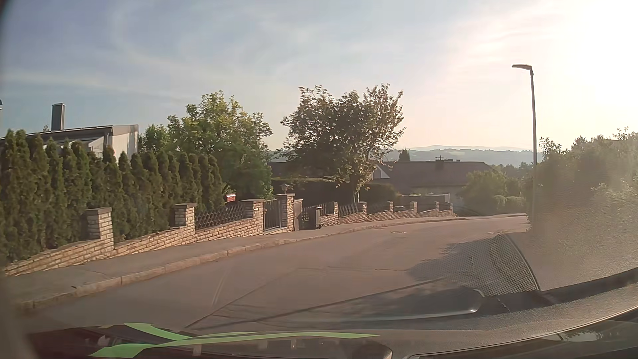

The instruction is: Follow the waypoints while adhering to traffic rules and regulations

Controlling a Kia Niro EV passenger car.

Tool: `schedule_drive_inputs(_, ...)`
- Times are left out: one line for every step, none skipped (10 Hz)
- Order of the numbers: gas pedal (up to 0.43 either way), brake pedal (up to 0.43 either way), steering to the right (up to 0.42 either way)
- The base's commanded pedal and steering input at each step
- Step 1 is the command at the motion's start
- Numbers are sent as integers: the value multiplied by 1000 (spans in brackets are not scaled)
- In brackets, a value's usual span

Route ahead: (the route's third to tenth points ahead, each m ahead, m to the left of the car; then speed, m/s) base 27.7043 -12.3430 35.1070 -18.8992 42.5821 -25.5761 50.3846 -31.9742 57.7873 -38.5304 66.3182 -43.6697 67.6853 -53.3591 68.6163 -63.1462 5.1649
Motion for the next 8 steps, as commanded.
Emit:
schedule_drive_inputs(0,0,112)
schedule_drive_inputs(0,0,110)
schedule_drive_inputs(0,0,109)
schedule_drive_inputs(0,0,109)
schedule_drive_inputs(0,0,109)
schedule_drive_inputs(0,0,114)
schedule_drive_inputs(0,0,120)
schedule_drive_inputs(0,0,123)
